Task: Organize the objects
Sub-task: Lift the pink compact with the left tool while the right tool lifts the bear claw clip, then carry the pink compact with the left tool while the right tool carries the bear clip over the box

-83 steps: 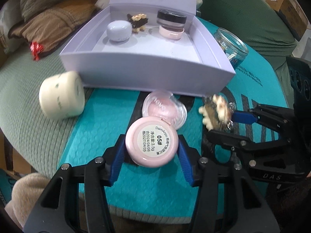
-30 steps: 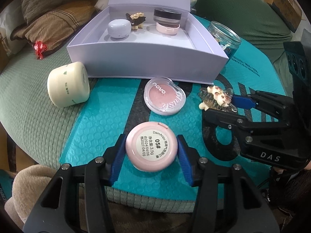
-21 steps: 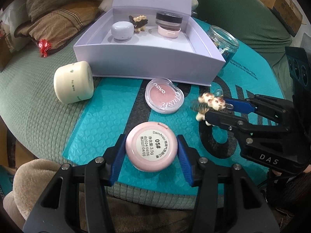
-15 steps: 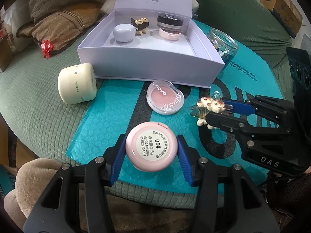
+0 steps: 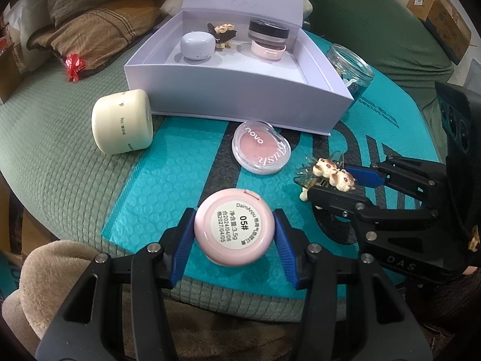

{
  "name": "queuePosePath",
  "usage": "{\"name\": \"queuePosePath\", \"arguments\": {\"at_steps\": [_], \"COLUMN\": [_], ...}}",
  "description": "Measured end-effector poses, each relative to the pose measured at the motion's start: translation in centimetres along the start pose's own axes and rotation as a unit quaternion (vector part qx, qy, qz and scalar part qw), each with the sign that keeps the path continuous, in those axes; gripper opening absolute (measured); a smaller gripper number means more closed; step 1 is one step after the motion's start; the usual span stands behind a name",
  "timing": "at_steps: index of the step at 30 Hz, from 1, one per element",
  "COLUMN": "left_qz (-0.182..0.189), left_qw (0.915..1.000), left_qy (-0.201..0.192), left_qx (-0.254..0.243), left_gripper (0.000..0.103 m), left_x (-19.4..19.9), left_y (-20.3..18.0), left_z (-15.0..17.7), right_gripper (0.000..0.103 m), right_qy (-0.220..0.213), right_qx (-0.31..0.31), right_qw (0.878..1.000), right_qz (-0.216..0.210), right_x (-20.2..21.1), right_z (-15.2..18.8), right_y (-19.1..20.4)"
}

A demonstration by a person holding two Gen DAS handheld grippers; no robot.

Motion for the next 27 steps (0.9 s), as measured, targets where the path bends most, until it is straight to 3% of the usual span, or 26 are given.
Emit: {"name": "queuePosePath", "arguments": {"at_steps": [27], "left_qz": [-0.052], "left_qw": [0.9977], "left_qy": [-0.043], "left_qx": [-0.005], "left_gripper": [0.049], "left_x": [5.4], "left_y": [2.4], "left_z": [-2.2], "right_gripper": [0.036], "right_qy": [-0.058], "right_qx": [0.093], "right_qw": [0.993], "right_qz": [-0.031], "right_x": [4.6], "right_z": [-5.7], "right_y": [6.0]}}
Point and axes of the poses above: each gripper's, at about its wrist camera, not at the fingertips, and x roughly against the way its jaws point, y to its left, z to its underside, the point moved 7 cm from there along -x, roughly the way its jaws point, and after that the axes turned 1 degree about -z, right-handed, at the moved point
